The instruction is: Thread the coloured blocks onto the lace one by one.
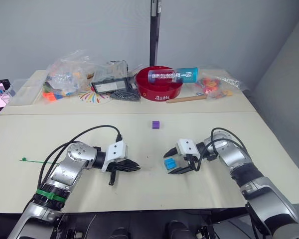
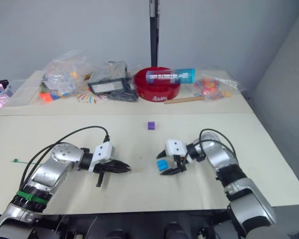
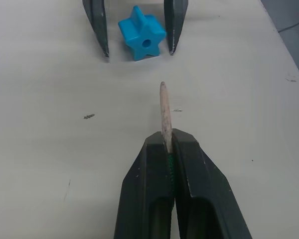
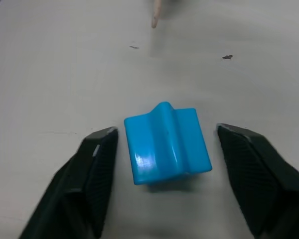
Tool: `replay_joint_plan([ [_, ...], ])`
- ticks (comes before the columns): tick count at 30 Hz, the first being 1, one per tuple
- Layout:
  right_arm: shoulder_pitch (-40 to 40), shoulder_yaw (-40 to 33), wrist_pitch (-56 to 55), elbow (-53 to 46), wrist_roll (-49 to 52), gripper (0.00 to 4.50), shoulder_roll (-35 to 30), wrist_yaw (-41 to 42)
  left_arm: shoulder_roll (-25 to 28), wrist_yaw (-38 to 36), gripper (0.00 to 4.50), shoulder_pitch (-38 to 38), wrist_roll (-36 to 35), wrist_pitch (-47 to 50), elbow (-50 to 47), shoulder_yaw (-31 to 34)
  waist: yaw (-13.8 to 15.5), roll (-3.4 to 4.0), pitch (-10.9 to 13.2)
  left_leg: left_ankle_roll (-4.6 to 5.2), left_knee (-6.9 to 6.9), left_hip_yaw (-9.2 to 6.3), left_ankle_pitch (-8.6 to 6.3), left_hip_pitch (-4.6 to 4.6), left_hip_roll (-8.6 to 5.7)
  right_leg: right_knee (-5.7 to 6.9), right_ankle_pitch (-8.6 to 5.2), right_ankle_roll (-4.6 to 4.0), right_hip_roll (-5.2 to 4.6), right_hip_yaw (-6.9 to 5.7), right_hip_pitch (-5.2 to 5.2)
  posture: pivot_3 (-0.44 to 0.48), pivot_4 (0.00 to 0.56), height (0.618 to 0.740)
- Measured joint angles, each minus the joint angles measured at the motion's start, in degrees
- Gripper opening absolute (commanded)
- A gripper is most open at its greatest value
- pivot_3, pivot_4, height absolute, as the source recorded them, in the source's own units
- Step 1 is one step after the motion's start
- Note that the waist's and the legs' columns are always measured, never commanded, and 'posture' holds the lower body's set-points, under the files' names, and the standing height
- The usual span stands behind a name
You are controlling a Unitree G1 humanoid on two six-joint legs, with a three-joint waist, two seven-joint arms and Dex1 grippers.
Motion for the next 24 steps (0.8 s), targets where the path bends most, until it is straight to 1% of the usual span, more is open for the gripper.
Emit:
replay_joint_plan([
  [2,0.0,-0.2,-0.1,0.3,-0.1,1.58,0.4,0.2,0.0,0.3,0.0,0.1,0.0,0.0,-0.2,0.0,0.0,0.0,0.0,0.0,0.0,0.0,0.0,0.03,0.0,0.03,0.0,0.0,0.0,0.0,0.0,0.0,0.15,0.731],
  [3,0.0,-0.3,0.0,0.3,-0.1,1.35,0.5,0.2,0.0,0.5,0.0,0.3,-0.1,0.0,-0.4,0.0,-0.1,0.01,0.0,0.0,0.0,0.0,0.0,0.03,0.0,0.03,0.0,0.0,0.01,0.0,0.0,0.0,0.15,0.731],
  [8,1.8,-1.6,3.2,-2.3,0.1,1.35,0.6,-0.4,0.0,1.0,0.0,0.7,-0.1,0.0,-1.0,0.0,0.0,0.01,0.0,0.0,0.0,0.0,0.0,0.03,0.0,0.06,0.0,-0.01,0.0,0.0,0.0,0.0,0.15,0.731],
  [12,5.7,-2.7,10.1,-9.7,0.9,1.35,0.9,-2.7,-0.1,1.9,0.0,0.7,-0.2,0.0,-1.3,0.0,0.0,0.01,0.0,0.0,0.0,-0.02,0.0,0.03,0.0,0.07,0.01,-0.01,0.0,0.0,0.0,0.0,0.15,0.731],
  [15,9.9,-2.6,15.0,-17.3,1.8,1.35,0.9,-3.7,-0.3,2.1,0.0,0.7,-0.2,0.0,-1.5,0.0,0.1,0.01,0.0,0.0,0.0,-0.02,0.0,0.02,0.0,0.07,0.0,-0.01,0.0,0.0,0.0,0.0,0.15,0.731],
  [18,11.6,-2.3,18.2,-21.5,1.1,1.35,0.7,-6.0,-0.3,2.2,0.0,0.7,-0.2,0.0,-1.5,-0.1,0.1,0.01,0.0,0.0,0.0,-0.01,0.0,0.03,-0.01,0.04,0.0,0.0,0.01,0.0,0.0,0.0,0.15,0.731],
  [24,12.6,-2.1,21.7,-25.0,-0.1,1.35,0.6,-8.6,-0.6,2.5,0.0,0.8,0.4,-0.1,-1.8,-1.4,0.1,0.01,0.0,0.0,0.0,-0.01,0.0,0.05,0.0,0.04,0.0,0.0,0.02,0.01,0.02,0.0,0.15,0.731],
])
